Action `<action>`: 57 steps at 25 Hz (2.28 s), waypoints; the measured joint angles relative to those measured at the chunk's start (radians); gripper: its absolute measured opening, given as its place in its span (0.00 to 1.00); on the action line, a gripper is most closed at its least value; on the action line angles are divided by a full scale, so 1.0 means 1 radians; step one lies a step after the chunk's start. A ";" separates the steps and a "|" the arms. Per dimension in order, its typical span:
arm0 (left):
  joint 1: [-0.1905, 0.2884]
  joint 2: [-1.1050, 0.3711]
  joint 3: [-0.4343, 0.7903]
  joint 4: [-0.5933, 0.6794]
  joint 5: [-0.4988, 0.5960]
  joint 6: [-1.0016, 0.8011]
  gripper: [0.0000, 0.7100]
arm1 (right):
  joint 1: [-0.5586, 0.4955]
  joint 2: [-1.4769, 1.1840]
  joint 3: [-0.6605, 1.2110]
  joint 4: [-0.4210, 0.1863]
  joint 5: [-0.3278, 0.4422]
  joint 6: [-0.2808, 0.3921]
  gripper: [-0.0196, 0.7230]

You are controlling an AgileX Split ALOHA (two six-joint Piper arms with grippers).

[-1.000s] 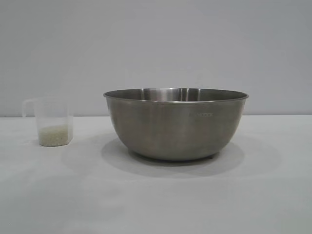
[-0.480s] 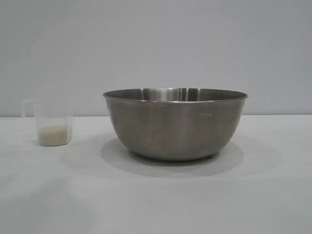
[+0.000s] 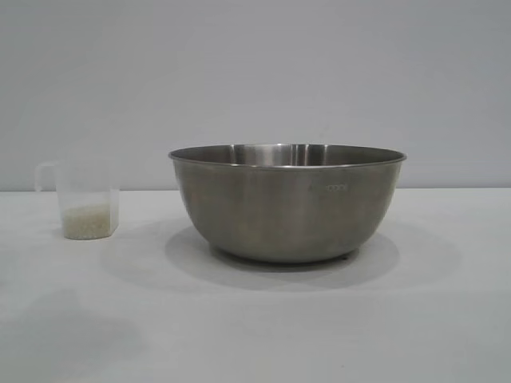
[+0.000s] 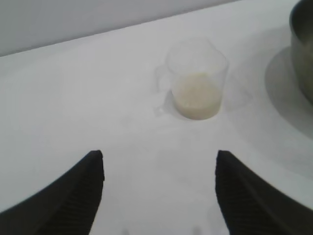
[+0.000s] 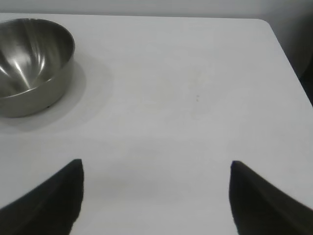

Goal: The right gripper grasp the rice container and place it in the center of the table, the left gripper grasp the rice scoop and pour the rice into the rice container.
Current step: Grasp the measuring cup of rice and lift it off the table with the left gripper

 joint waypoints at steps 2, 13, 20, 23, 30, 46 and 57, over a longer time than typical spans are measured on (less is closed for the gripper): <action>0.000 0.055 0.000 0.029 -0.069 -0.053 0.65 | 0.000 0.000 0.000 0.000 0.000 0.000 0.78; 0.000 0.364 -0.070 0.140 -0.199 -0.191 0.65 | 0.000 0.000 0.000 0.000 0.000 0.000 0.78; 0.000 0.375 -0.140 0.058 -0.201 -0.191 0.58 | 0.000 0.000 0.000 0.000 0.000 0.000 0.78; 0.000 0.375 -0.165 0.015 -0.201 -0.160 0.42 | 0.000 0.000 0.000 0.000 0.000 0.000 0.78; 0.004 0.375 -0.198 0.007 -0.201 -0.130 0.40 | 0.000 0.000 0.000 0.000 0.000 0.000 0.78; 0.164 0.375 -0.198 0.255 -0.201 -0.126 0.40 | 0.000 0.000 0.000 0.000 0.000 0.000 0.78; 0.164 0.464 -0.198 0.291 -0.202 -0.126 0.48 | 0.000 0.000 0.000 0.000 0.000 0.000 0.78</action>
